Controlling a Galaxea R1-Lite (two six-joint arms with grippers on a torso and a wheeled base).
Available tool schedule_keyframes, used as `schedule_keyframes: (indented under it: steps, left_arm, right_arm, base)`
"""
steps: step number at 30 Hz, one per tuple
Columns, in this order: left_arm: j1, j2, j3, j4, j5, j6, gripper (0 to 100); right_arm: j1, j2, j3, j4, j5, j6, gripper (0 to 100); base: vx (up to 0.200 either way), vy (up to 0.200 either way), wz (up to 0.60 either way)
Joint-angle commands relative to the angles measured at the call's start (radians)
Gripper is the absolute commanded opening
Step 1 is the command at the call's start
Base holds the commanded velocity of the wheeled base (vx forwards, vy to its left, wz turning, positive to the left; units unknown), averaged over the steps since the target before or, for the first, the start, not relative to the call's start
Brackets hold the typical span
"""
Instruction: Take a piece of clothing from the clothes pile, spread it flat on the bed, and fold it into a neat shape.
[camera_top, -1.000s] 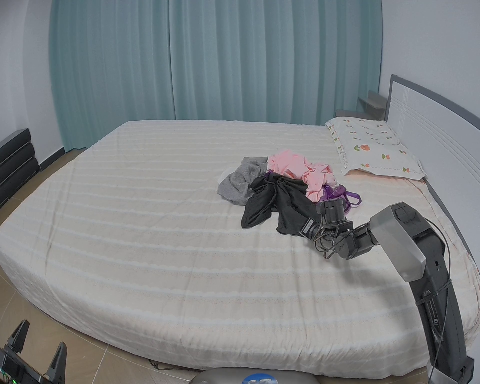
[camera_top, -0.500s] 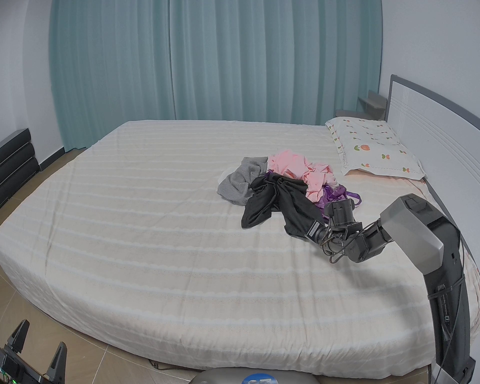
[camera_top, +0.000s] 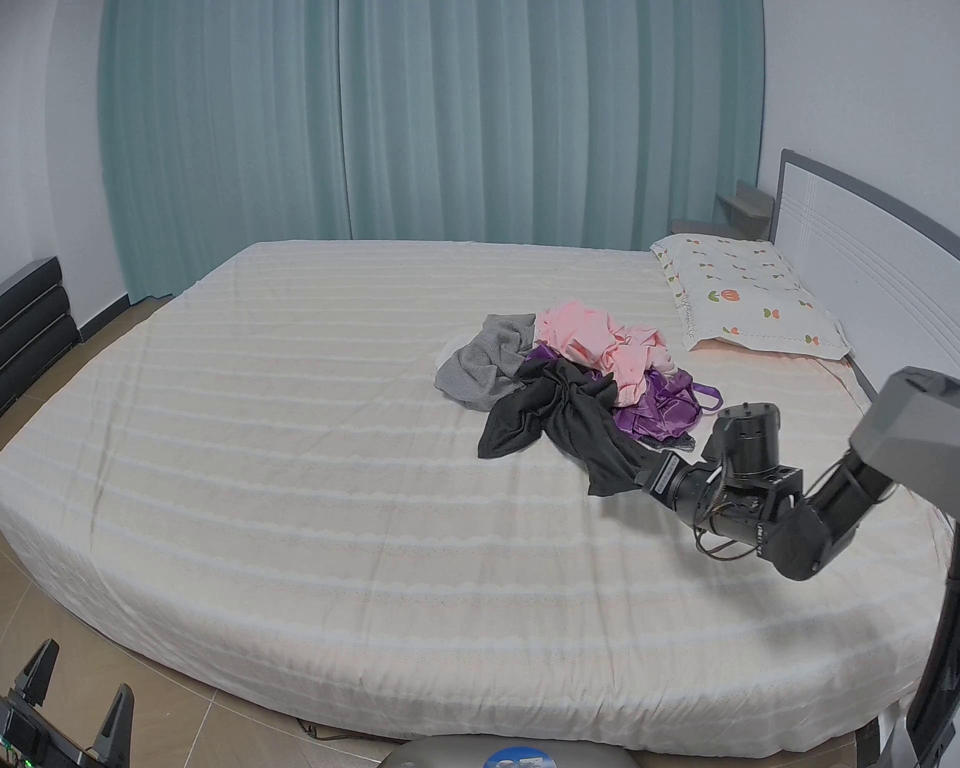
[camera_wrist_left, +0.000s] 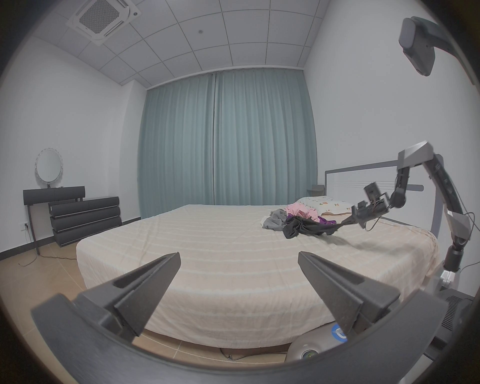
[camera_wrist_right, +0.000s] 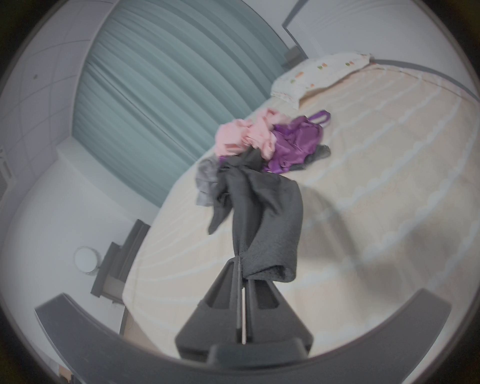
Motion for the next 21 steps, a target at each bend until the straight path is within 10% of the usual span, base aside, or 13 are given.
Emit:
schedule_keyframes:
  steps: [1,21]
  left_arm:
    - [0.001,-0.006,0.016,0.0,-0.001,0.003,100]
    - [-0.006,0.207,-0.196,-0.118,-0.093,-0.074,100]
  right_arm:
    - [0.145,-0.464,0.311,-0.136,0.01,-0.006,0]
    - [0.271,-0.844,0.418,-0.135,0.105,-0.047,0]
  base:
    - [0.0,0.0,0.0]
    - [0.0,0.0,0.0]
